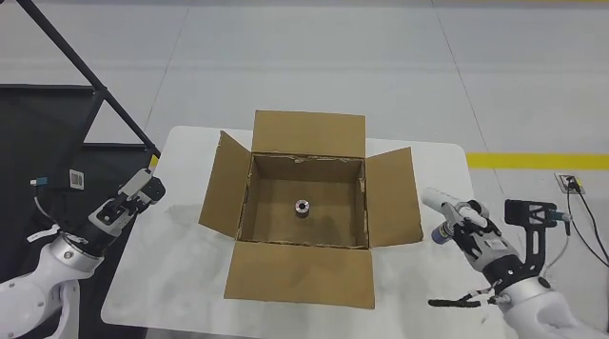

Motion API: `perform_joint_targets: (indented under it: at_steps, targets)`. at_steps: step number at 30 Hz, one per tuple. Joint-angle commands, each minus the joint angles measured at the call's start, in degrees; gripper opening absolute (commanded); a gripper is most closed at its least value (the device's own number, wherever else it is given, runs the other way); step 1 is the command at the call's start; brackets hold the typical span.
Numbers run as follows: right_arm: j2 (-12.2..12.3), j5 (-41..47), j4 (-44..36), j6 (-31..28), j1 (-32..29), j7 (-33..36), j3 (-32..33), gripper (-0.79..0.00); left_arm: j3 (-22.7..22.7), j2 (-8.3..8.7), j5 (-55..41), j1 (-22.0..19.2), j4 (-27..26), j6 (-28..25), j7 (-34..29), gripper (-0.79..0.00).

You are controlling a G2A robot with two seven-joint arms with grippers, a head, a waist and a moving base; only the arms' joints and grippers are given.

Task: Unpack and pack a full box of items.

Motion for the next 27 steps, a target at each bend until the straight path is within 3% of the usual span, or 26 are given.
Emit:
perform_joint_targets:
  at_steps: [1,4,8,15,21,27]
  targets:
    - [-0.07,-2.48,-0.01,-1.13,1.02,-1.81,-5.22,-0.785,0.00,0.00,0.00,0.00,0.00,0.00,0.00,0.000]
    - [-0.29,-7.16,-0.01,-1.33,3.09,-2.88,-13.33,-0.785,0.00,0.00,0.00,0.00,0.00,0.00,0.00,0.000]
    - [-0.64,-14.52,1.46,0.11,7.78,4.55,-23.88,-0.785,0.00,0.00,0.00,0.00,0.00,0.00,0.00,0.000]
    - [-3.74,-22.24,18.97,8.48,27.52,16.09,-40.78,-0.785,0.00,0.00,0.00,0.00,0.00,0.00,0.00,0.000]
    - [-7.35,-22.41,33.09,17.23,40.74,20.00,-47.62,-0.785,0.00,0.00,0.00,0.00,0.00,0.00,0.00,0.000]
    - [-10.02,-23.23,45.74,22.16,49.10,23.40,-49.87,-0.785,0.00,0.00,0.00,0.00,0.00,0.00,0.00,0.000]
